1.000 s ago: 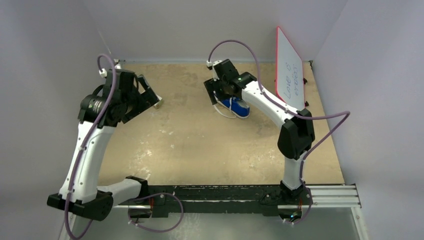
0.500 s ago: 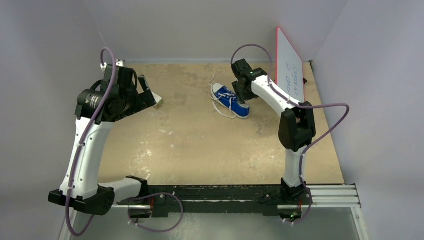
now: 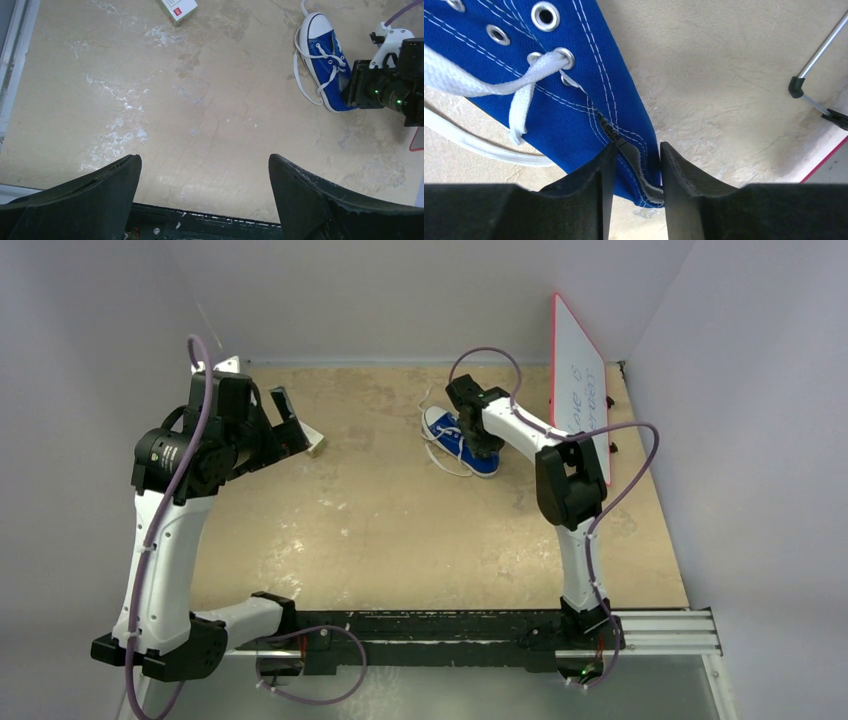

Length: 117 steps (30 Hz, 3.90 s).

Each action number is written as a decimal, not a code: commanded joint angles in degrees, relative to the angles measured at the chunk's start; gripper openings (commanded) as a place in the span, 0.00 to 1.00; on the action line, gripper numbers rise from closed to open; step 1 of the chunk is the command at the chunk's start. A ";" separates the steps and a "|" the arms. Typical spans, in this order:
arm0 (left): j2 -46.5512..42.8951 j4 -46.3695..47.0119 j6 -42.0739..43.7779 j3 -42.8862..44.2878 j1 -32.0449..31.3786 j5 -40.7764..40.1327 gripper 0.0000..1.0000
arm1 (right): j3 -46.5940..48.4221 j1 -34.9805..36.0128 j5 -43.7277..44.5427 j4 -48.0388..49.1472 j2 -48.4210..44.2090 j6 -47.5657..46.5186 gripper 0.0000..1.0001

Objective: Tie the shoes

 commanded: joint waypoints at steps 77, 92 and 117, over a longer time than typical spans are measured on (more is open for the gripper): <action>-0.12 7.35 -5.59 -17.12 -5.38 -6.00 0.99 | -30.35 23.59 -48.26 17.38 -36.96 -14.53 0.65; -5.30 -2.86 -8.81 -4.48 -5.38 -18.97 0.99 | -24.62 37.20 -46.52 30.11 -17.37 -37.83 0.61; -5.66 -5.21 -10.80 -3.10 -5.38 -17.78 0.99 | -28.66 38.04 -44.73 30.32 -10.17 -49.26 0.21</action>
